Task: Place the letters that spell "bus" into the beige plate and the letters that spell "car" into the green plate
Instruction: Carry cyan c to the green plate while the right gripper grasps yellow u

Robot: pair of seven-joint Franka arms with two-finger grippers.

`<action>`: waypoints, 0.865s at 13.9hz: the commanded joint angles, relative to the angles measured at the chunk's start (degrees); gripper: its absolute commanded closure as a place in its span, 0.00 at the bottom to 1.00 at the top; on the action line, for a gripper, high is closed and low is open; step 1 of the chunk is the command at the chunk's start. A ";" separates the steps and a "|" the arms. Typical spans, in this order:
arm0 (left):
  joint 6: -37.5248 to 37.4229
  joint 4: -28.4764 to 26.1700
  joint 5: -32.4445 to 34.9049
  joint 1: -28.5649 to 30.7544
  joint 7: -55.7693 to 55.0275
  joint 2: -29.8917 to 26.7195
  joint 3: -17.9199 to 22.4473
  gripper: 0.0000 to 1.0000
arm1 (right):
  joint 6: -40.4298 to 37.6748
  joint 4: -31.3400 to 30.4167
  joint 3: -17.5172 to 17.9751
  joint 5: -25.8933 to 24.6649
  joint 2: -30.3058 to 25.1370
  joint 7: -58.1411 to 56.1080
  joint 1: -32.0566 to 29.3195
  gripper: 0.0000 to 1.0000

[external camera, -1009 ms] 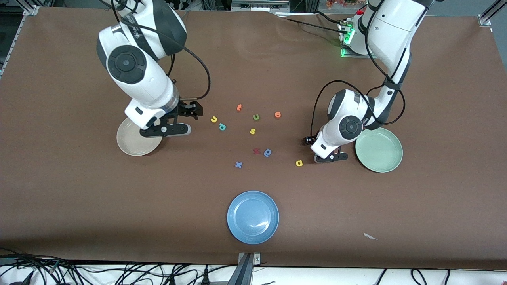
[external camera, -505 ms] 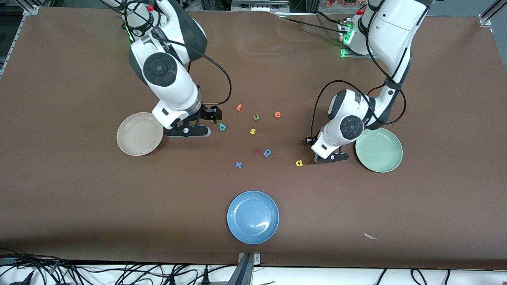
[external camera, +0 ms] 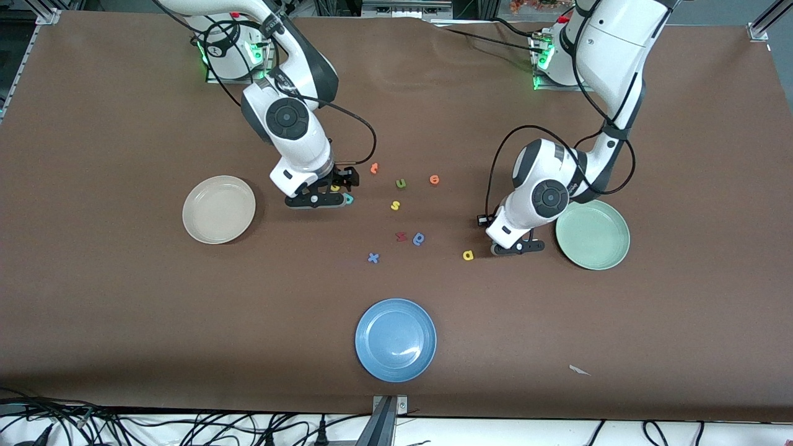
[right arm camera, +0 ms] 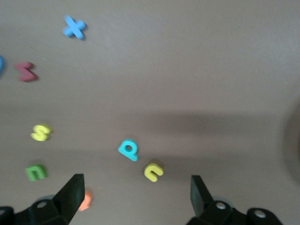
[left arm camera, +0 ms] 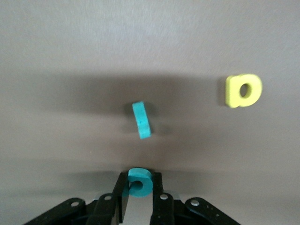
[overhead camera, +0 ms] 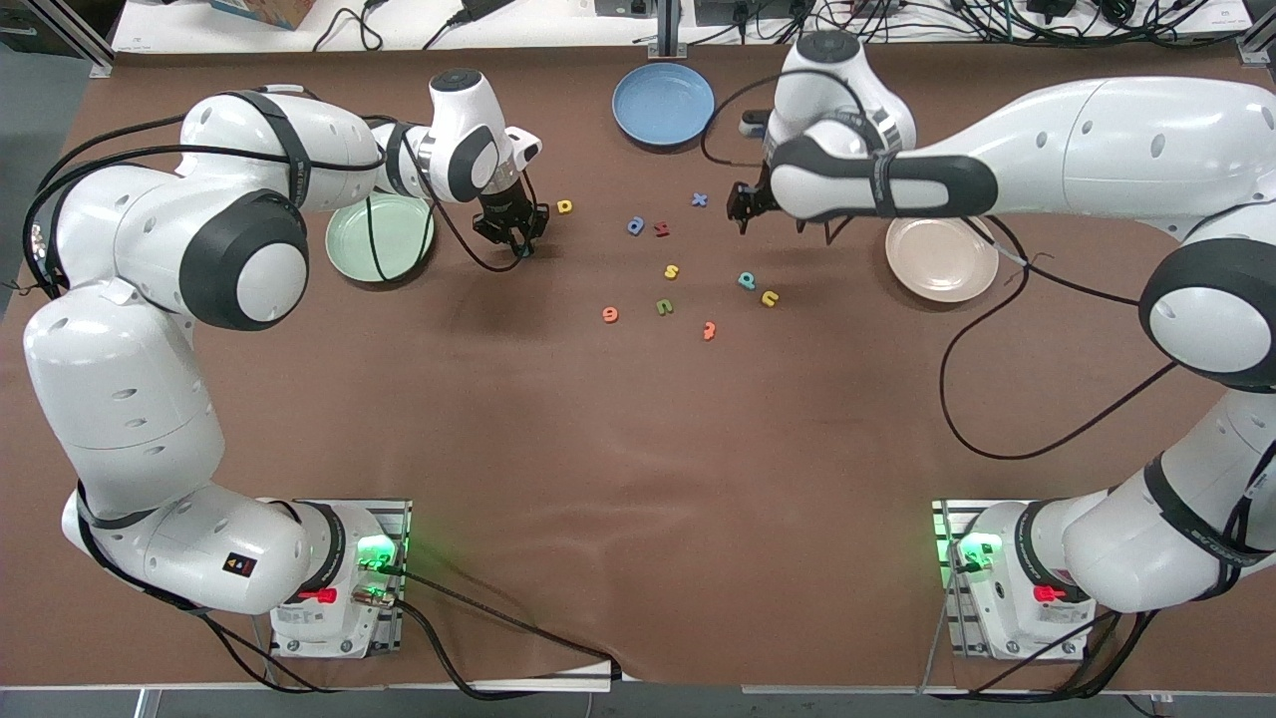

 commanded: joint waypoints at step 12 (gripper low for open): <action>-18.01 8.11 8.87 20.91 19.20 -4.64 0.16 1.00 | 20.76 -16.00 1.57 -4.01 1.26 2.55 -1.48 0.00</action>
